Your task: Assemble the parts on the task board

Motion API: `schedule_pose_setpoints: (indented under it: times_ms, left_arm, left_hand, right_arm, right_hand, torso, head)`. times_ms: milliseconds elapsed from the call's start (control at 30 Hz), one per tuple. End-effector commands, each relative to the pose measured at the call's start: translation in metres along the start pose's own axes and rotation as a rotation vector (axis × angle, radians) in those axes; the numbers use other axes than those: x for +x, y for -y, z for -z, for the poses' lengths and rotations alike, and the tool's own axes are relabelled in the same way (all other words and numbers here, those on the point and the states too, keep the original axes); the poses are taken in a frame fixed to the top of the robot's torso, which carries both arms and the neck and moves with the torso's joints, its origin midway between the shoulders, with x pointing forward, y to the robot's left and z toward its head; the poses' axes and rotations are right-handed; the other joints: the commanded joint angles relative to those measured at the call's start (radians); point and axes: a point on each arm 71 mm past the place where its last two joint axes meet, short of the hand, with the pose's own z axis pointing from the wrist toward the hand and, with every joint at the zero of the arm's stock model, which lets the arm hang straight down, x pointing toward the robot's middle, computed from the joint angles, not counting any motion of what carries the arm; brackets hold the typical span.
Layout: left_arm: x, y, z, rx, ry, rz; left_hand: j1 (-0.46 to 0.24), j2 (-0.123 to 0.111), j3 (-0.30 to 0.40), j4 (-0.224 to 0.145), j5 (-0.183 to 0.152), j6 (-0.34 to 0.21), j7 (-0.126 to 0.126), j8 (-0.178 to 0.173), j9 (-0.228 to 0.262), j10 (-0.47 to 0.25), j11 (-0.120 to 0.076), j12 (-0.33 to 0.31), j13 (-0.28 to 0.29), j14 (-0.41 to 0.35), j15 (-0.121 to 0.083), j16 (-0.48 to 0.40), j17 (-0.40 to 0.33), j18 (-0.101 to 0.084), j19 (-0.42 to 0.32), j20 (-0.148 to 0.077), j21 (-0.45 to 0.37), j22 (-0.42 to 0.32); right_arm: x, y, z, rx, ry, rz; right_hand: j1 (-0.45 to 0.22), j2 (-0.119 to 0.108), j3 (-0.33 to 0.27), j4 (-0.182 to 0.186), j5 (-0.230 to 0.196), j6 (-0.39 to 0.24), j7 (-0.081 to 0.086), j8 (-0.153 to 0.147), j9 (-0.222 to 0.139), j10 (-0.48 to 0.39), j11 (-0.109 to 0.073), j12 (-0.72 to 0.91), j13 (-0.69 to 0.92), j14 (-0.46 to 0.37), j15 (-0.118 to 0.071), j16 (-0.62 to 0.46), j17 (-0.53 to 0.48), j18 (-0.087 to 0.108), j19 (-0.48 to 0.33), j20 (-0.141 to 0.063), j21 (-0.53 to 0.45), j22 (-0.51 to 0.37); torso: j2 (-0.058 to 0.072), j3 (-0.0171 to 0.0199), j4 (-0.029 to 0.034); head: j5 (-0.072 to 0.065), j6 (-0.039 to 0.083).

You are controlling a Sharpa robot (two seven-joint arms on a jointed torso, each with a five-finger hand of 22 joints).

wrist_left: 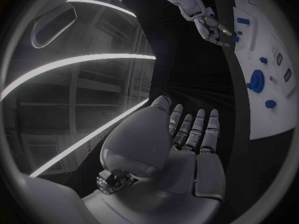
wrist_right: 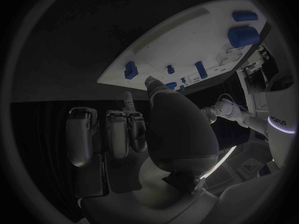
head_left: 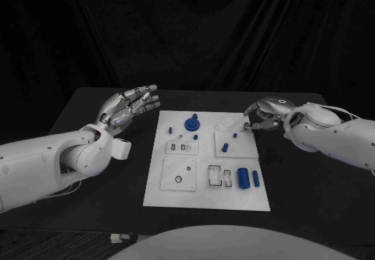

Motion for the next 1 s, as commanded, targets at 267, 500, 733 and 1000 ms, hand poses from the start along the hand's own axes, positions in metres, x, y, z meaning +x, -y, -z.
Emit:
schedule_pose_setpoints:
  times_ms: [267,500,733,1000]
  left_arm:
    - [0.0023,0.0013,-0.0002,0.022,-0.013,0.01]
    - [0.0022,0.0013,0.0001,0.022,-0.014,0.011]
    - [0.0021,0.0011,0.0001,0.02,-0.016,0.013]
    - [0.0021,0.0009,0.0001,0.018,-0.019,0.015]
  left_hand:
    - [0.012,-0.001,0.008,0.0,0.006,-0.008,0.001,0.0,-0.002,0.0,0.007,0.005,-0.001,-0.001,0.005,0.006,0.001,-0.016,0.007,-0.001,0.004,0.001]
    - [0.012,-0.001,0.008,0.0,0.006,-0.008,0.001,0.0,-0.002,0.0,0.007,0.005,-0.001,-0.001,0.005,0.006,0.001,-0.016,0.007,-0.001,0.004,0.001]
    - [0.012,-0.002,0.009,0.0,0.006,-0.008,0.001,0.0,-0.002,0.0,0.007,0.005,-0.001,-0.001,0.005,0.007,0.001,-0.016,0.007,-0.001,0.004,0.001]
    - [0.012,-0.002,0.009,0.0,0.006,-0.008,0.001,0.0,-0.002,0.0,0.007,0.005,-0.001,-0.001,0.005,0.007,0.001,-0.016,0.007,-0.001,0.004,0.001]
  right_arm:
    - [0.0071,0.0023,-0.0006,0.026,-0.041,0.003]
    - [0.0095,0.0038,-0.0014,0.037,-0.053,0.004]
    - [0.0109,0.0054,-0.0024,0.049,-0.058,0.006]
    - [0.0113,0.006,-0.0043,0.052,-0.056,0.009]
  right_hand:
    - [0.019,0.006,0.011,-0.003,0.017,-0.009,0.003,0.016,0.006,0.104,-0.006,0.004,0.263,0.103,-0.007,0.003,0.263,-0.004,0.066,-0.01,-0.005,0.238]
    - [0.03,0.007,0.015,-0.004,0.026,-0.009,0.004,0.021,0.008,0.104,-0.005,0.004,0.263,0.103,-0.006,0.003,0.263,-0.004,0.066,-0.009,-0.006,0.237]
    - [0.032,0.008,0.016,-0.004,0.026,-0.006,0.005,0.024,0.01,0.104,-0.004,0.004,0.263,0.103,-0.006,0.003,0.263,-0.003,0.064,-0.009,-0.009,0.236]
    - [0.039,0.011,0.019,-0.005,0.027,-0.001,0.007,0.031,0.013,0.104,-0.003,0.004,0.263,0.103,-0.005,0.003,0.263,-0.002,0.063,-0.008,-0.011,0.235]
  torso:
    - [0.0,-0.0001,-0.0011]
    - [0.0,-0.0003,-0.0006]
    - [0.0,-0.0002,-0.0003]
    - [0.0,-0.0002,-0.0005]
  head:
    - [0.0,0.0]
    - [0.001,0.0]
    - [0.0,0.0]
    - [-0.002,0.0]
